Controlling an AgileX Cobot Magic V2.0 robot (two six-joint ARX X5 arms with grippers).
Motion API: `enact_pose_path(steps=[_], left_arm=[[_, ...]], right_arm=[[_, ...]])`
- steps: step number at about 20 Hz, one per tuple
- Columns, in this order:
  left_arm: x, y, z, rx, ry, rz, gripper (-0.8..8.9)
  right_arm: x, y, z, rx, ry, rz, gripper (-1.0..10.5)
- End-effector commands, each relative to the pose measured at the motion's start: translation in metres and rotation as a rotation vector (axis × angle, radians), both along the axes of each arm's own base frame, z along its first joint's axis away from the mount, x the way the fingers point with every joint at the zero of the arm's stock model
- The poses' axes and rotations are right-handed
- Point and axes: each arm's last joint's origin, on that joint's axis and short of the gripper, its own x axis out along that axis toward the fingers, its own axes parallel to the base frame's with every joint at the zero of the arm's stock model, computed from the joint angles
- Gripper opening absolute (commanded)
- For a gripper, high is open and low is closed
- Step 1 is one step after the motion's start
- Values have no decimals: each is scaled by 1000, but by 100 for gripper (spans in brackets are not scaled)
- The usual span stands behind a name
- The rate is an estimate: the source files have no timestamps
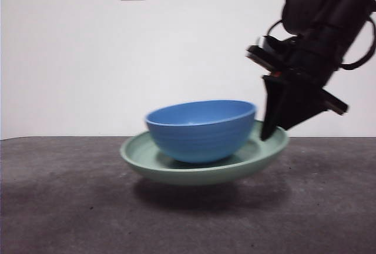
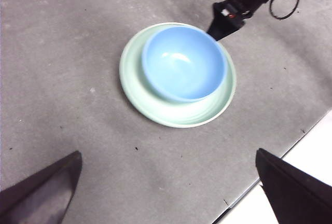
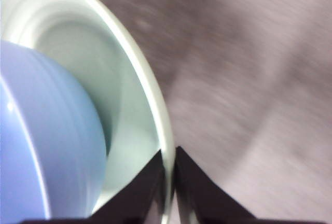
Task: Pick up the blue bowl, put it on the green plate, put it on desk
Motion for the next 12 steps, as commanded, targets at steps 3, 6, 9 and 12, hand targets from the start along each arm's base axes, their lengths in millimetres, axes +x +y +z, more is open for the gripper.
enact_pose_path(steps=[3, 6, 9, 12], left_arm=[[0, 0, 4, -15, -11, 2, 599], [0, 0, 4, -14, -10, 2, 599], [0, 0, 4, -16, -11, 2, 599], [0, 0, 4, -15, -10, 2, 599]], right_arm=[[5, 30, -8, 47, 8, -9, 13], [6, 37, -22, 18, 37, -3, 13], [9, 38, -32, -6, 70, -19, 13], [9, 37, -34, -32, 73, -33, 14]])
